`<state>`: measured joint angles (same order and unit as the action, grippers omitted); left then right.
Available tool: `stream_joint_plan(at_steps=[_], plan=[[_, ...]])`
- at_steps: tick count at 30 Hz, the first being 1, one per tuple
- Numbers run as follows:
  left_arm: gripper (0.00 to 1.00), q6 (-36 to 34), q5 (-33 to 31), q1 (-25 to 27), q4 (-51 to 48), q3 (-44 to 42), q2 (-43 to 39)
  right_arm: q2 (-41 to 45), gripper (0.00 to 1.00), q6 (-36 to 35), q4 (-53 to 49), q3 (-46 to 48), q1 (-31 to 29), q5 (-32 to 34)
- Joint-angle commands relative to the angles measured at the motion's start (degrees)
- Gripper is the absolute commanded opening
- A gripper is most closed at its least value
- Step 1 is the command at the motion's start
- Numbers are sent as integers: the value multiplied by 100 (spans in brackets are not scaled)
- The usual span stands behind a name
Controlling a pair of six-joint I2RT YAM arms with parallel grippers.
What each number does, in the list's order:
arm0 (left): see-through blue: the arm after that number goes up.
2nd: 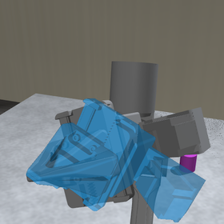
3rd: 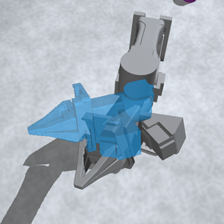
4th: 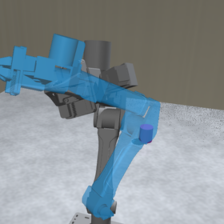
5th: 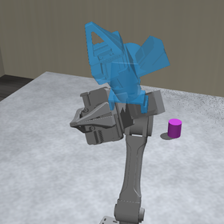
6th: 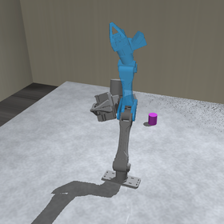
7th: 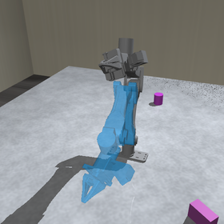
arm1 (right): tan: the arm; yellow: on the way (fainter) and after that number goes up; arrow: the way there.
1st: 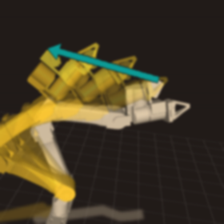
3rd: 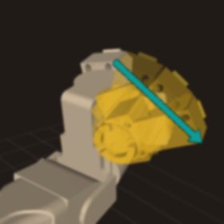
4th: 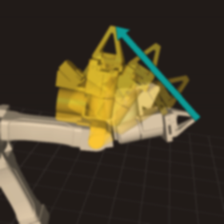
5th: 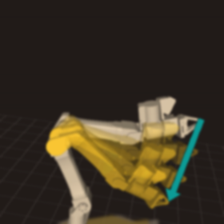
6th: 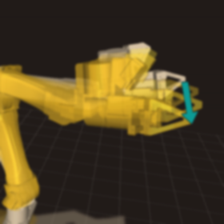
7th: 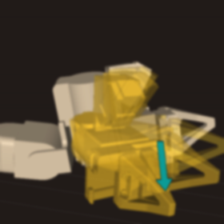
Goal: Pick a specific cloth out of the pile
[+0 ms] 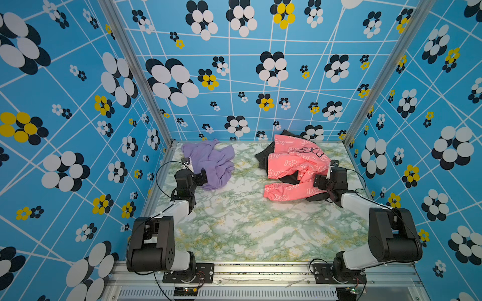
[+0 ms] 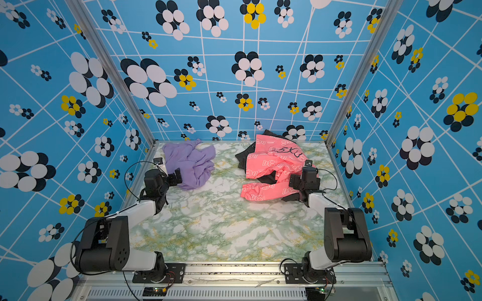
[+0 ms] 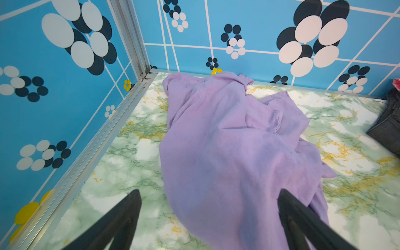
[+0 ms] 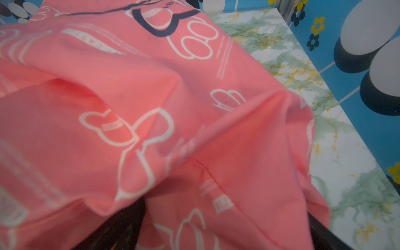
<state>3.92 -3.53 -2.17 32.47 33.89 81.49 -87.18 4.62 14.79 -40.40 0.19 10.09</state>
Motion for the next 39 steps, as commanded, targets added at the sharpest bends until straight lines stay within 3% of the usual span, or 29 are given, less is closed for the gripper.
stream_joint_plan(at_steps=[1, 5, 18, 21, 24, 27, 29, 35, 37, 39], plan=[[99, -105, 188, 41, 180, -193, -231, -62, 99, -226, 815, 236, 22, -419], [99, -76, 184, 42, 267, -309, -316, -8, 99, -201, 1947, 915, 17, -385], [99, 36, -75, 33, 141, -809, -691, 75, 99, -253, 2888, 1528, 24, -479], [99, 120, -162, -31, 670, -1209, -625, -228, 99, -277, 3992, 1917, 17, -552], [99, 214, -111, -80, 899, -1151, -303, -42, 99, -283, 3323, 1735, 17, -543], [99, 212, 35, -74, 1463, -1155, 146, -146, 99, -271, 3689, 1823, 17, -535], [99, 188, -20, -12, 929, -904, 146, -111, 99, -268, 3606, 1813, 19, -544], [99, 10, 406, 10, 842, -797, 277, -101, 99, -281, 3550, 1795, 17, -545], [99, -205, 890, 36, 1449, -1012, 487, -98, 99, -282, 3546, 1799, 17, -548], [99, -126, 699, 36, 2592, -1418, 809, -106, 99, -276, 3546, 1790, 20, -549]])
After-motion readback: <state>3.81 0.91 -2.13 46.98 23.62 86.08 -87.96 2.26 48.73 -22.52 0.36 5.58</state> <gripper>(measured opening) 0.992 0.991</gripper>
